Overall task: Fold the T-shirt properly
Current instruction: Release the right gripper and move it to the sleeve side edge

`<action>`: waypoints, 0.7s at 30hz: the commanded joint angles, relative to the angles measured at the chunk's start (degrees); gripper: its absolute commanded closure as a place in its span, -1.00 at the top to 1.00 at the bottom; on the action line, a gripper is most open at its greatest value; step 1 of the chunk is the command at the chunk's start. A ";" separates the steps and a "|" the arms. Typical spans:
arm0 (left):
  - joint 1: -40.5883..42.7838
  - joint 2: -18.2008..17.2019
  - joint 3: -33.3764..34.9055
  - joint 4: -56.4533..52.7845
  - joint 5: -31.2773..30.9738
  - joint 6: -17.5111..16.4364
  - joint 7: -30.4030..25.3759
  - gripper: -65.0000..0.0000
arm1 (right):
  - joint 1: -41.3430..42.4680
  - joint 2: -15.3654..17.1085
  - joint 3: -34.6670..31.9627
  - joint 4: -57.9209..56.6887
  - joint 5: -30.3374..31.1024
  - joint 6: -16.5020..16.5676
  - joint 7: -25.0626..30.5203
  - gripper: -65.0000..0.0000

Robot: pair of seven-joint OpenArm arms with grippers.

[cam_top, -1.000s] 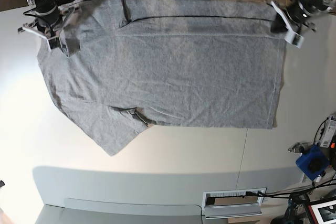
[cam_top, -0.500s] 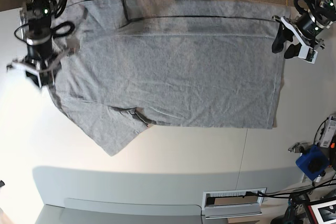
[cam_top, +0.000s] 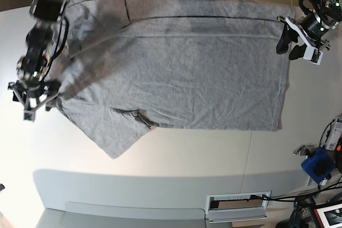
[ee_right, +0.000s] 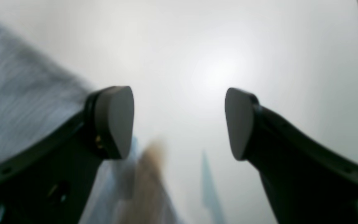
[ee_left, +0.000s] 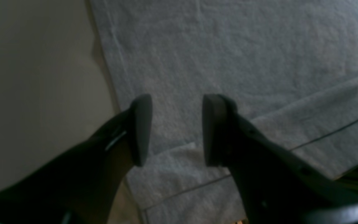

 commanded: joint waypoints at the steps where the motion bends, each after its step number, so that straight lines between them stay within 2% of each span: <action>1: 0.07 -0.79 -0.50 0.83 -0.66 -0.22 -1.18 -0.16 | 3.61 2.08 1.05 -1.40 1.46 0.11 1.05 0.36; 2: 0.07 -0.70 -0.48 0.83 -0.66 -0.22 -0.96 -0.16 | 5.84 3.02 2.03 -4.09 4.11 1.86 0.17 0.36; 5: 0.07 0.11 -0.48 0.83 -0.68 -0.22 -0.85 -0.16 | 11.98 5.90 6.51 -10.95 17.27 12.15 -4.79 0.36; 8: 0.07 1.31 -0.48 0.83 -0.68 -0.24 -0.83 -0.16 | 17.49 8.72 11.76 -18.75 32.17 23.41 -13.22 0.36; 10: 0.07 1.95 -0.48 0.83 -1.11 -0.24 -0.83 -0.16 | 20.50 10.62 14.19 -25.27 41.44 29.27 -19.87 0.36; 12: 0.07 2.08 -0.48 0.83 -2.82 -0.26 -0.76 -0.16 | 22.03 12.63 14.69 -32.65 49.33 30.48 -24.46 0.36; 14: -0.02 2.05 -0.48 0.83 -4.15 -0.26 -0.63 -0.16 | 22.29 13.84 14.62 -39.56 53.88 30.48 -25.75 0.36; 18: -0.44 2.05 -0.48 0.83 -5.70 -1.55 0.50 -0.16 | 21.05 13.70 14.62 -47.23 53.05 30.48 -21.73 0.36; 21: -0.76 2.08 -0.48 0.83 -6.67 -1.51 1.33 -0.16 | 20.02 13.35 14.62 -47.21 49.48 30.48 -15.52 0.36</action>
